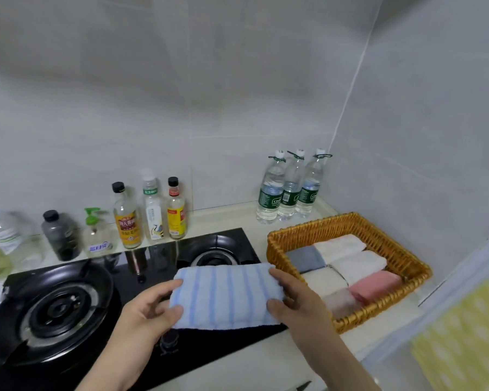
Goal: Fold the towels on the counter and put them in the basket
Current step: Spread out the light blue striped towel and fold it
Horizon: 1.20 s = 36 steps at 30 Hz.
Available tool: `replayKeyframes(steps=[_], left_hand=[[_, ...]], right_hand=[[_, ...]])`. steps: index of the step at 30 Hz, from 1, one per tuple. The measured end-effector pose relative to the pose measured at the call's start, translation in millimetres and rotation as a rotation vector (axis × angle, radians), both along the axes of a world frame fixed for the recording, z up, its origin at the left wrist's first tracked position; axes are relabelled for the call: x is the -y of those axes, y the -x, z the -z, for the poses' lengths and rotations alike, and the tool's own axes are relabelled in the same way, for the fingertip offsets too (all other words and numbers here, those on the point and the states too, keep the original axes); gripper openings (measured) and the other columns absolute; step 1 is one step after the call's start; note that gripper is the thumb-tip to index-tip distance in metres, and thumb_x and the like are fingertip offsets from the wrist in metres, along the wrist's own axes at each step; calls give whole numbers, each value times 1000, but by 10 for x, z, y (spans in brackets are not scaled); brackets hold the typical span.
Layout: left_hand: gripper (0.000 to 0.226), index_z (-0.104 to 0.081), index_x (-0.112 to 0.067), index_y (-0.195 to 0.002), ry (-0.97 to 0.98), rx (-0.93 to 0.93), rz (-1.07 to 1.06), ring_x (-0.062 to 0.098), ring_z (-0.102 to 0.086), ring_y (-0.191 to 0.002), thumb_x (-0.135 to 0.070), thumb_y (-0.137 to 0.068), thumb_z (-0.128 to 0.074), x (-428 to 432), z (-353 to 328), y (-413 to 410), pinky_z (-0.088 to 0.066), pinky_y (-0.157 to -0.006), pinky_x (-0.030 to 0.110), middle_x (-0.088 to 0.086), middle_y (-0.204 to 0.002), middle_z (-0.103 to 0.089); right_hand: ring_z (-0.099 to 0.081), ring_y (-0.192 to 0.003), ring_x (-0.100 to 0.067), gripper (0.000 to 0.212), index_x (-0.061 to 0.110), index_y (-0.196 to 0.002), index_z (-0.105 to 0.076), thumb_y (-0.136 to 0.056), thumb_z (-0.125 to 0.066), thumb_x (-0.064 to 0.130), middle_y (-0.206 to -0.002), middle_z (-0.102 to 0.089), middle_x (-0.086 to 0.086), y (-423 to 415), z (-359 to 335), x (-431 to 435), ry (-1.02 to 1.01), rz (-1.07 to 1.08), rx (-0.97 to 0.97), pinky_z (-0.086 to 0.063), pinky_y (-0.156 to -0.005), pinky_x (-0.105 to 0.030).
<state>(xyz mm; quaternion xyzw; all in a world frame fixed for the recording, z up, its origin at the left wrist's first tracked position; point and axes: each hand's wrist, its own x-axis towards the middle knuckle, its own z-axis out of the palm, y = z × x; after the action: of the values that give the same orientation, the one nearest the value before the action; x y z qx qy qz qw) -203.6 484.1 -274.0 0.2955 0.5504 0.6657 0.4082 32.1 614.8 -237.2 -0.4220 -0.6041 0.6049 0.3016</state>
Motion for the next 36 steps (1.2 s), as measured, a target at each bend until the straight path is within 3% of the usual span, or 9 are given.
replayKeyframes(steps=[6,10,15,20,23,27,29,32,36], left_hand=[[46,-77,-27,-94,8,-8,8,11,-55,-65,14,-74,-71,-615,39,-55,-49,-67,25,6,-87,-69],[46,-77,-25,-97,25,12,28,23,-49,-76,16,-77,-66,-920,77,-139,-43,-73,35,11,-91,-60],[41,-68,-7,-106,44,6,10,1,-60,-59,22,-78,-60,-1263,55,-327,-50,-56,14,-8,-71,-69],[42,-69,-10,-106,46,-3,-52,7,-59,-58,21,-79,-60,-1598,82,-477,-49,-52,17,-2,-66,-66],[46,-73,-17,-101,35,-34,-129,16,-61,-74,21,-77,-62,-1846,155,-622,-54,-60,22,9,-84,-71],[46,-70,-16,-98,57,-89,-254,3,-63,-71,23,-77,-61,-2262,193,-996,-53,-65,14,-6,-84,-73],[46,-70,-16,-99,71,-106,-317,-2,-66,-78,24,-77,-61,-2466,224,-1172,-51,-72,10,-1,-102,-72],[48,-69,-16,-98,110,-137,-405,-5,-66,-79,26,-78,-58,-2758,305,-1432,-50,-75,7,11,-106,-70],[46,-72,-34,-101,197,-470,-503,-18,-56,-101,3,-74,-65,-3043,384,-1699,-38,-90,-1,-5,-116,-64]], right_hand=[[-63,-97,1,50,43,-106,-62,-87,-63,-3,-121,-57,20,-53,34,-516,0,41,47,-54,-76,-19],[-64,-99,-8,51,44,-107,-63,-86,-62,-3,-122,-58,14,-153,57,-802,-5,52,68,-56,-81,-27],[-64,-93,-3,51,45,-108,-62,-87,-62,-2,-116,-57,19,-275,79,-1185,-8,40,65,-53,-71,-19],[-56,-108,5,51,47,-109,-60,-88,-63,2,-124,-51,30,-384,107,-1682,-11,-42,47,-52,-90,-22],[-52,-109,16,52,43,-110,-59,-86,-63,-3,-121,-53,30,-464,131,-2001,-70,-89,47,-49,-86,-13],[-61,-95,8,53,37,-110,-61,-84,-63,-8,-113,-59,26,-628,201,-2498,-82,-133,39,-48,-76,-9],[-61,-92,5,54,39,-111,-62,-83,-64,-7,-114,-62,23,-697,277,-2738,-85,-133,44,-48,-78,-10],[-59,-92,13,55,36,-110,-62,-82,-63,-11,-115,-63,20,-805,431,-3104,-88,-158,32,-46,-79,-8],[-58,-90,14,55,35,-108,-62,-82,-60,-14,-114,-62,19,-909,714,-3471,-66,-208,55,-46,-79,-8]])
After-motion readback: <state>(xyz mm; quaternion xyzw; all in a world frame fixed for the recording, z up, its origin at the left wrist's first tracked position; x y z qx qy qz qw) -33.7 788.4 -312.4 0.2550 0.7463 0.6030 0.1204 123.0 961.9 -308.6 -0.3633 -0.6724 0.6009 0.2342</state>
